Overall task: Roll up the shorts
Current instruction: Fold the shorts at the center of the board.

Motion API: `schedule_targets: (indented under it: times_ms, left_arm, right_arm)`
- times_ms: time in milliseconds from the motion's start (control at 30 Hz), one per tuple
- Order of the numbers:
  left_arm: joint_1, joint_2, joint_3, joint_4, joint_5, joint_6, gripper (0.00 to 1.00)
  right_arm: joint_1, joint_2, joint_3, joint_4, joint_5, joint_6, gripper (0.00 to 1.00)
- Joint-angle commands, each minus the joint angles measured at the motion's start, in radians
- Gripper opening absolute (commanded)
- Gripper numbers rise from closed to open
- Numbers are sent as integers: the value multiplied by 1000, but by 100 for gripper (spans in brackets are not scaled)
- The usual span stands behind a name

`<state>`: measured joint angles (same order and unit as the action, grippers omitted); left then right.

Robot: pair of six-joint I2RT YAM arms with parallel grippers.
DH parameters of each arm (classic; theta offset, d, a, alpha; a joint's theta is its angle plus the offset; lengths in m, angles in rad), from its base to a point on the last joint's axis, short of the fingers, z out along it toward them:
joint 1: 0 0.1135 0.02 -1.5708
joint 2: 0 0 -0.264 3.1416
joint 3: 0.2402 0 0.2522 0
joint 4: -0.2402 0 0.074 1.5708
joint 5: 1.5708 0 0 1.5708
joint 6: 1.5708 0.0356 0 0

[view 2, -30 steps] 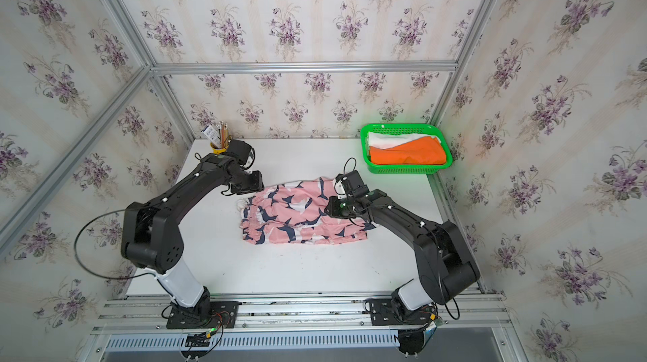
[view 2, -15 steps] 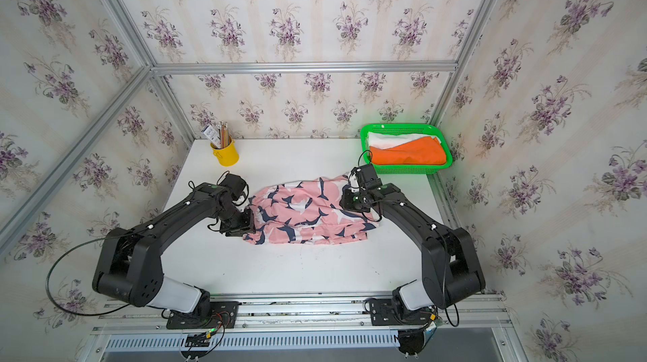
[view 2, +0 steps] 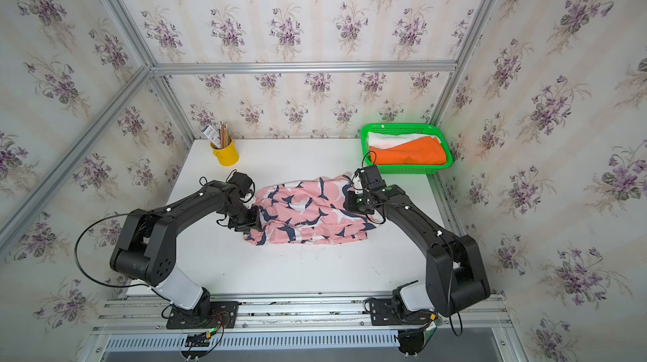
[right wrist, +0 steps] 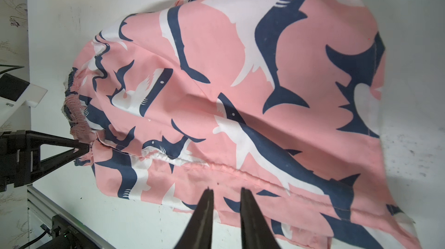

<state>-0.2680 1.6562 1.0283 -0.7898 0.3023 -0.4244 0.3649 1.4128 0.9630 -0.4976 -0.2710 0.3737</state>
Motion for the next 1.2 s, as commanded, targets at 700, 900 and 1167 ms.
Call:
schedule_targets:
  times_ms: [700, 900, 1167]
  left_arm:
    - [38, -136, 2, -62, -119, -33, 4]
    - [37, -137, 10, -73, -118, -32, 4]
    - [38, -147, 6, -74, -115, -34, 4]
  right_arm:
    - [-252, 66, -250, 184, 25, -25, 56]
    - [-300, 51, -298, 259, -143, -3, 51]
    - [-299, -66, -308, 197, -206, 28, 42]
